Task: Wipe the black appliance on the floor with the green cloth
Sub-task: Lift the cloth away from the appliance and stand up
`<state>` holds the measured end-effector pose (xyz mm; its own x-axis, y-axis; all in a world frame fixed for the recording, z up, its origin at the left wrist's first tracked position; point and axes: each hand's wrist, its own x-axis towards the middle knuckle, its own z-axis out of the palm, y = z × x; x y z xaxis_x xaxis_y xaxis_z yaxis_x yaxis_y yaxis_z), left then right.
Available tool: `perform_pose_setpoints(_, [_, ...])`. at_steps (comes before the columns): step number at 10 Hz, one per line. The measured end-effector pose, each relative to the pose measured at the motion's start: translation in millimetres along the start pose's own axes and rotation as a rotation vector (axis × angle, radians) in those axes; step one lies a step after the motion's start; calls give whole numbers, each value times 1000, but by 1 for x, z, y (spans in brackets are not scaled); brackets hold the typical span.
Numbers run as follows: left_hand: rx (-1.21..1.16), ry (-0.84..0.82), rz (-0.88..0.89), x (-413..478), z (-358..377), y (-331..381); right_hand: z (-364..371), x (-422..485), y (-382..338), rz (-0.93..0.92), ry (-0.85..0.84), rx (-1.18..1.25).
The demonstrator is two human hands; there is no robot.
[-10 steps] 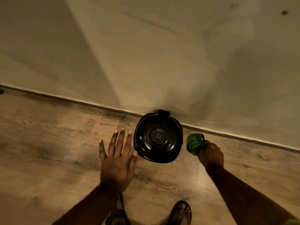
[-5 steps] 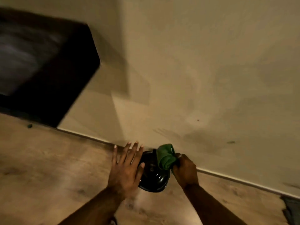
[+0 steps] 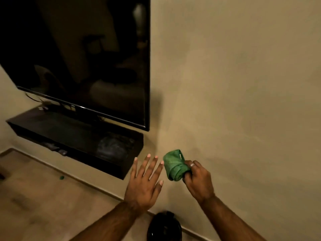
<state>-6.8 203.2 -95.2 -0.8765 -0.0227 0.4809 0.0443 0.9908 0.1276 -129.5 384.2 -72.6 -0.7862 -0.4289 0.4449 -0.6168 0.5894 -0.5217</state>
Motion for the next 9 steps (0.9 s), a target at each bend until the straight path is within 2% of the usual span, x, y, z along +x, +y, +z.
perform_pose_setpoints(1, [31,57,-33,2,-28,-21,-4,17,-31,-76,-13,34])
perform_pose_setpoints(2, [111,97,-104,-3,-68,-75,10,43,-84,-175,-65,40])
perform_pose_setpoints(3, [167,90,-153,-5,-91,-113,31,61,-121,-205,-115,-11])
perform_pose_setpoints(4, [187,82,-239,-11,-118,-164,73,91,-173,-159,-184,-164])
perform_pose_setpoints(5, [171,68,-267,-13,-125,-192,102,106,-194,-102,-214,-272])
perform_pose_setpoints(6, [191,49,-268,-17,-123,-225,137,115,-202,7,-317,-387])
perform_pose_setpoints(7, [186,30,-261,-19,-116,-238,153,111,-200,23,-400,-462])
perform_pose_setpoints(8, [149,48,-219,-17,-110,-232,144,91,-197,-48,-441,-518])
perform_pose_setpoints(9, [120,61,-185,-11,-110,-217,120,79,-190,-49,-403,-509])
